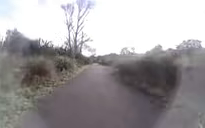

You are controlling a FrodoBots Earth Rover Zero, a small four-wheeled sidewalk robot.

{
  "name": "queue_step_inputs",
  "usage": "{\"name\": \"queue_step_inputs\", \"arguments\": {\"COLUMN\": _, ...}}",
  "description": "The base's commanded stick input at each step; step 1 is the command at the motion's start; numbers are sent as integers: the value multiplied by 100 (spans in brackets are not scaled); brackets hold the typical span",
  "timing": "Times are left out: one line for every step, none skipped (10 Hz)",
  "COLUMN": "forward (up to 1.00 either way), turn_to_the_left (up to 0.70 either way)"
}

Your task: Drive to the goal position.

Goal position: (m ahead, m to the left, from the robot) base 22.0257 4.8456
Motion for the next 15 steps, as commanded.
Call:
{"name": "queue_step_inputs", "arguments": {"forward": 70, "turn_to_the_left": 0}}
{"name": "queue_step_inputs", "arguments": {"forward": 70, "turn_to_the_left": 0}}
{"name": "queue_step_inputs", "arguments": {"forward": 70, "turn_to_the_left": 0}}
{"name": "queue_step_inputs", "arguments": {"forward": 70, "turn_to_the_left": 0}}
{"name": "queue_step_inputs", "arguments": {"forward": 70, "turn_to_the_left": 0}}
{"name": "queue_step_inputs", "arguments": {"forward": 70, "turn_to_the_left": 0}}
{"name": "queue_step_inputs", "arguments": {"forward": 70, "turn_to_the_left": -9}}
{"name": "queue_step_inputs", "arguments": {"forward": 70, "turn_to_the_left": -29}}
{"name": "queue_step_inputs", "arguments": {"forward": 70, "turn_to_the_left": -35}}
{"name": "queue_step_inputs", "arguments": {"forward": 70, "turn_to_the_left": -35}}
{"name": "queue_step_inputs", "arguments": {"forward": 70, "turn_to_the_left": -35}}
{"name": "queue_step_inputs", "arguments": {"forward": 70, "turn_to_the_left": -35}}
{"name": "queue_step_inputs", "arguments": {"forward": 70, "turn_to_the_left": -35}}
{"name": "queue_step_inputs", "arguments": {"forward": 70, "turn_to_the_left": -35}}
{"name": "queue_step_inputs", "arguments": {"forward": 70, "turn_to_the_left": -21}}
